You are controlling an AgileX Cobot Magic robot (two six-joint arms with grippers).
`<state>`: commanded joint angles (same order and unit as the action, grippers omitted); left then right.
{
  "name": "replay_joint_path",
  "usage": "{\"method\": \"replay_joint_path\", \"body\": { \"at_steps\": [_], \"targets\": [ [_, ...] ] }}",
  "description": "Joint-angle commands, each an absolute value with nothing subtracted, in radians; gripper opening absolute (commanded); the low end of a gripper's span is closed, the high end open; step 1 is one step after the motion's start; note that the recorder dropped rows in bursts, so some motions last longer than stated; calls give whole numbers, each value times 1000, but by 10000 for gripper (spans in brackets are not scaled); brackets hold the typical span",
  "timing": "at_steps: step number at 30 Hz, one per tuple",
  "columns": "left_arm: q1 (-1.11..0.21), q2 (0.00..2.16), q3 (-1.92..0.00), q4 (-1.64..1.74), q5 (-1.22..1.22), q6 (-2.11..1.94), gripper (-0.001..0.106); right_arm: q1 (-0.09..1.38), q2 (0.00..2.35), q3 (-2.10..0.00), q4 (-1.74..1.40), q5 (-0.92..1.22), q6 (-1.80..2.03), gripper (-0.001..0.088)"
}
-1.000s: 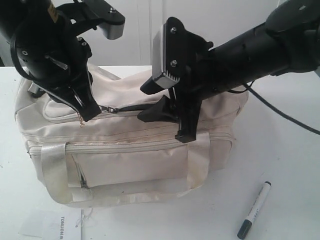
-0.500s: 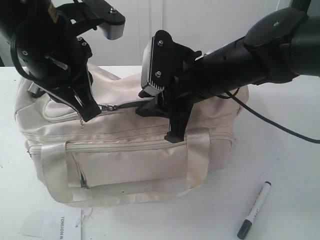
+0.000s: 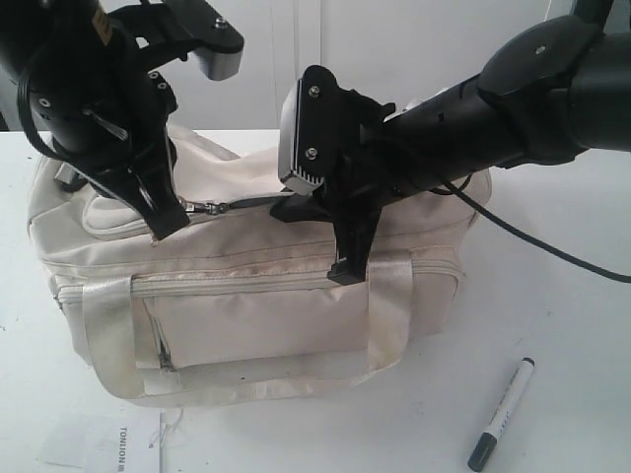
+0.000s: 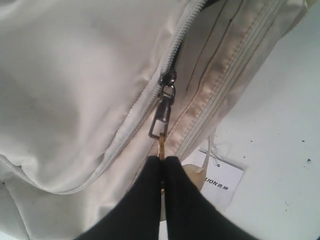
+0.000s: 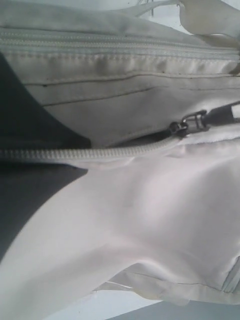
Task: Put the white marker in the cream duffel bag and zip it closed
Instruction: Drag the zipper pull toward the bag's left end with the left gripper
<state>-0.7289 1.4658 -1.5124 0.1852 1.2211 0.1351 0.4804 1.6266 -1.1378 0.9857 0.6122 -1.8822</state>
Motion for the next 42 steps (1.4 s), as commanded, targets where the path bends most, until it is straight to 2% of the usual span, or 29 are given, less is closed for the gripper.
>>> {"method": "replay_joint_path", "body": {
  "at_steps": [28, 34, 42],
  "targets": [
    [-729, 1466, -1512, 304, 1221, 159, 0, 479, 1627, -1138, 983, 604, -1880, 0],
    [-662, 1466, -1512, 294, 1221, 161, 0, 479, 1627, -1138, 983, 591, -1880, 0],
    [-660, 1466, -1512, 316, 1221, 192, 0, 479, 1627, -1138, 983, 578, -1876, 0]
  ]
}}
